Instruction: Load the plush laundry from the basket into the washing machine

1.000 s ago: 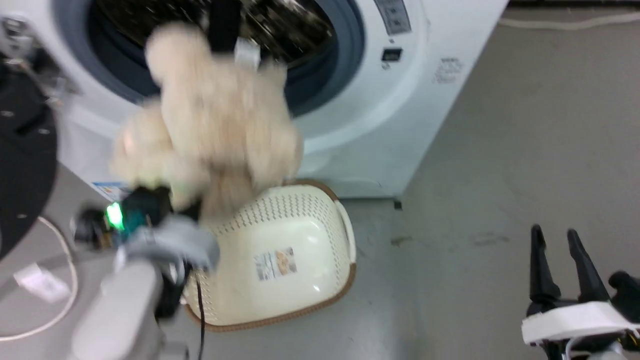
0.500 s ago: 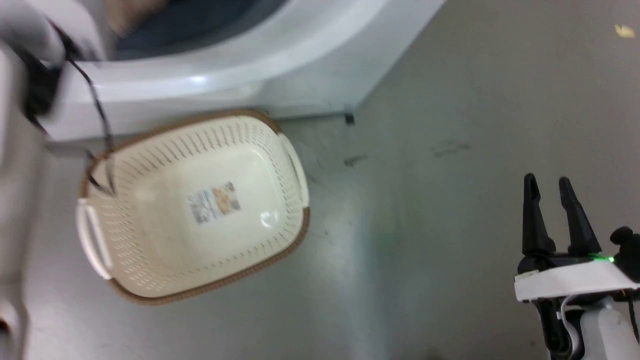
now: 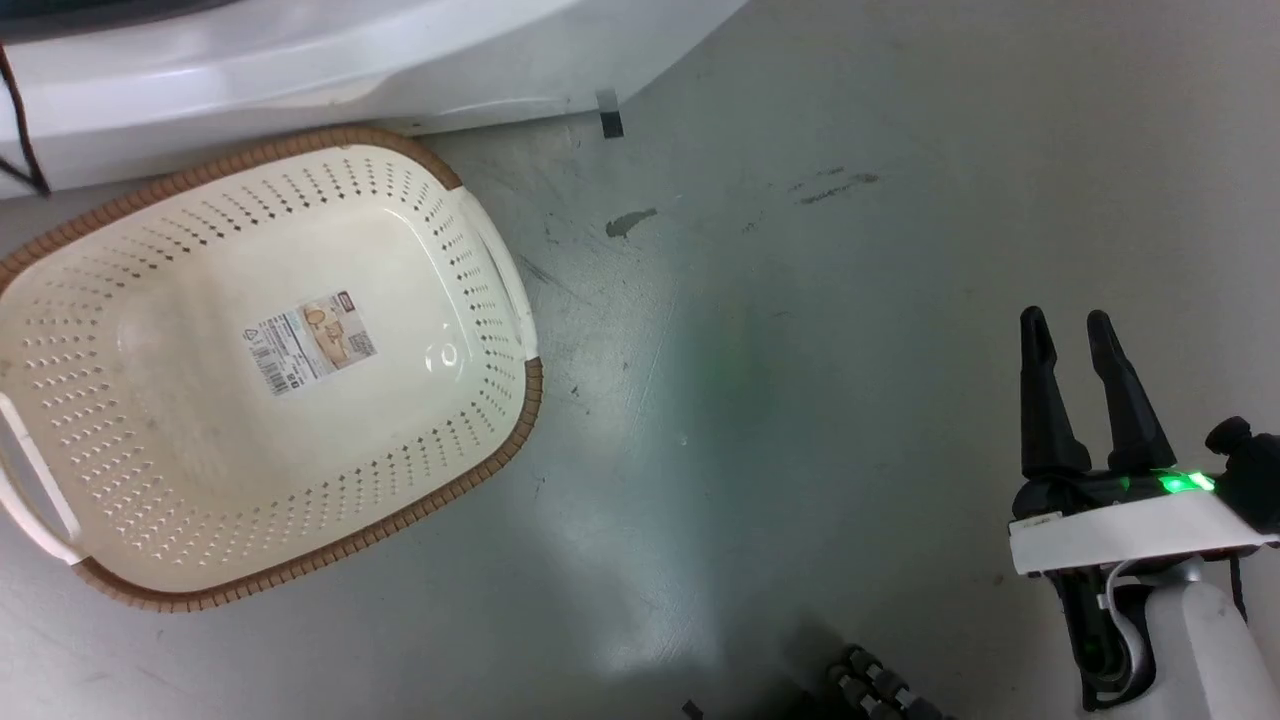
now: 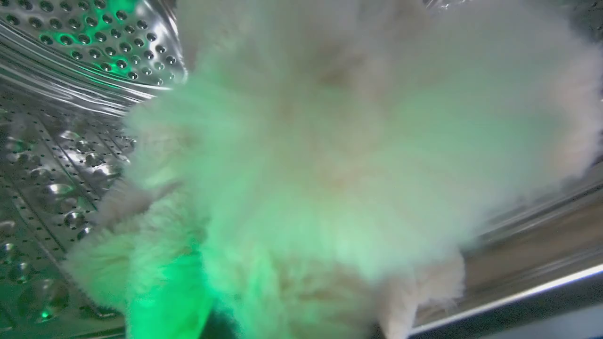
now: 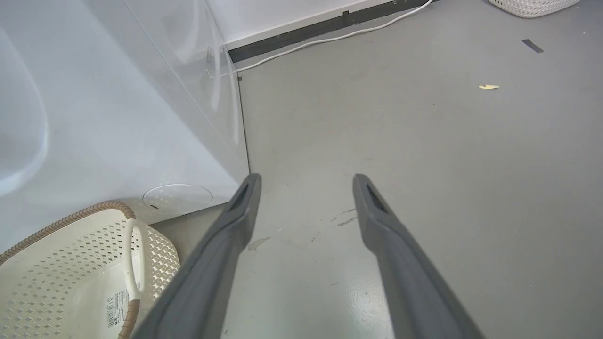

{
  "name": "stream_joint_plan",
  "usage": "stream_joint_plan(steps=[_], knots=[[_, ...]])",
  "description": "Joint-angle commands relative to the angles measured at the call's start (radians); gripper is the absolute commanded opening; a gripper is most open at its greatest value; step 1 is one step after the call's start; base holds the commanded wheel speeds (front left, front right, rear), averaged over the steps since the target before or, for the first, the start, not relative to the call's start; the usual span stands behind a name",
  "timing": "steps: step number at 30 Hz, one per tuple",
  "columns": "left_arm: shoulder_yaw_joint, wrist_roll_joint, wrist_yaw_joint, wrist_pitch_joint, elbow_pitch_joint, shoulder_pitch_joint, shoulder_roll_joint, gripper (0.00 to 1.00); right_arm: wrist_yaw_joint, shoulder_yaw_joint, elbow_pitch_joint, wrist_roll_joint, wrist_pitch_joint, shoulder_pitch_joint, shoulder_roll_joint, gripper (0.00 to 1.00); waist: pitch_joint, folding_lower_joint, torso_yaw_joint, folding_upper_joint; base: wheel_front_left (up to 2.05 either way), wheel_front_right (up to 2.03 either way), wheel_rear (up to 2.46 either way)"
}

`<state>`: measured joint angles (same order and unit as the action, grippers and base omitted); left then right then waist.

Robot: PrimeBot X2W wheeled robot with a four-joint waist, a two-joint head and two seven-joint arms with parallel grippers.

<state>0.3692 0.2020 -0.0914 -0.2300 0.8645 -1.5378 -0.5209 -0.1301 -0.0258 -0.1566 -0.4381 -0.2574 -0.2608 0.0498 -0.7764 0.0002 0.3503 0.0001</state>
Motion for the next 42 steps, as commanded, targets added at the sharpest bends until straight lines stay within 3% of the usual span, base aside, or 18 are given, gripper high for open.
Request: stream_joint_plan(steps=[1, 4, 5, 6, 14, 24, 29, 36, 39, 40, 42], knots=[[0.010, -0.004, -0.007, -0.007, 0.026, -0.017, 0.000, 0.00, -0.001, 0.000, 0.004, -0.006, -0.004, -0.018, 0.000, 1.00, -0.004, -0.0002, -0.002, -0.0001, 0.00, 0.00, 0.00], [0.021, 0.000, -0.014, 0.012, 0.059, -0.035, 0.011, 0.00, -0.001, -0.003, 0.002, -0.008, -0.004, -0.019, 0.000, 1.00, -0.006, -0.0002, -0.009, -0.0001, 0.00, 0.00, 0.00], [0.024, 0.000, -0.015, 0.021, 0.069, -0.037, 0.016, 0.44, -0.001, -0.005, -0.002, -0.010, -0.004, -0.019, 0.000, 1.00, -0.005, -0.0002, -0.013, -0.0001, 0.00, 0.00, 0.00], [0.028, 0.000, -0.016, 0.031, 0.079, -0.038, 0.020, 1.00, -0.001, -0.009, -0.006, -0.011, -0.004, -0.020, 0.000, 1.00, -0.002, -0.0002, -0.017, -0.0001, 0.00, 0.00, 0.00], [0.040, 0.025, -0.022, 0.170, 0.144, 0.012, 0.065, 1.00, -0.001, -0.074, -0.017, 0.023, -0.004, -0.027, 0.000, 1.00, 0.084, -0.0002, -0.069, -0.0001, 0.00, 0.00, 0.00], [0.031, 0.114, -0.033, 0.407, 0.208, 0.262, 0.153, 1.00, -0.001, -0.168, -0.018, 0.148, -0.004, 0.033, 0.000, 1.00, 0.353, -0.0002, -0.199, -0.0001, 0.00, 0.00, 0.00], [0.040, 0.154, -0.037, 0.469, 0.183, 0.437, 0.190, 1.00, -0.001, -0.174, -0.012, 0.198, -0.004, 0.084, 0.000, 1.00, 0.483, -0.0002, -0.267, -0.0001, 0.00, 0.00, 0.00], [0.006, 0.213, -0.028, 0.490, 0.037, 0.710, 0.199, 1.00, -0.001, -0.133, 0.006, 0.259, -0.004, 0.151, 0.000, 1.00, 0.610, -0.0002, -0.344, -0.0001, 0.00, 0.00, 0.00], [-0.037, 0.234, 0.001, 0.491, -0.085, 0.848, 0.192, 1.00, -0.001, -0.109, 0.008, 0.272, -0.004, 0.181, 0.000, 1.00, 0.651, -0.0002, -0.369, -0.0001, 0.00, 0.00, 0.00], [-0.080, 0.240, 0.049, 0.491, -0.229, 1.006, 0.192, 1.00, -0.001, -0.085, 0.008, 0.286, -0.004, 0.212, 0.000, 1.00, 0.686, -0.0002, -0.392, -0.0001, 0.00, 0.00, 0.00], [-0.098, 0.240, 0.072, 0.492, -0.318, 1.105, 0.195, 1.00, -0.001, -0.074, 0.008, 0.289, -0.004, 0.234, 0.000, 1.00, 0.701, -0.0002, -0.407, -0.0001, 0.00, 0.00, 0.00]])
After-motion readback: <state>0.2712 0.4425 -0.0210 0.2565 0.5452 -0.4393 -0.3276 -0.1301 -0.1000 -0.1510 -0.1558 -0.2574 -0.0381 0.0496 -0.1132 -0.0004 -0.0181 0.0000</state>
